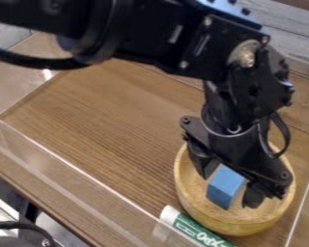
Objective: Put the blue block in the brown bowl
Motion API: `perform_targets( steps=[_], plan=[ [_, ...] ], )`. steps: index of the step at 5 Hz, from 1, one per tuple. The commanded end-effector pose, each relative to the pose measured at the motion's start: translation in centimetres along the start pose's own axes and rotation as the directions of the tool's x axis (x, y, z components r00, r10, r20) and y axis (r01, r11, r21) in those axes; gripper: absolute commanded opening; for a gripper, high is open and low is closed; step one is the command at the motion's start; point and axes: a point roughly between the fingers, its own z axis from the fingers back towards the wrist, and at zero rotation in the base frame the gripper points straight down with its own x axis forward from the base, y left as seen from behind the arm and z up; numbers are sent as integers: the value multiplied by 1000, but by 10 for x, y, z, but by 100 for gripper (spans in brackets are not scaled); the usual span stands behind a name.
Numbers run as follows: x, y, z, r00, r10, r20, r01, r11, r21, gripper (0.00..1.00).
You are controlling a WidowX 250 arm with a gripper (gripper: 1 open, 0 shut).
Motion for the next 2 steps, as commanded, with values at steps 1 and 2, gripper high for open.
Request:
perform_targets(
  steps=[1, 2],
  plan=[
    [7, 2, -1, 1000, 0, 22, 0, 1000, -14, 100],
    [8, 4, -5, 1000, -3, 19, 3, 1000, -21, 100]
  ],
)
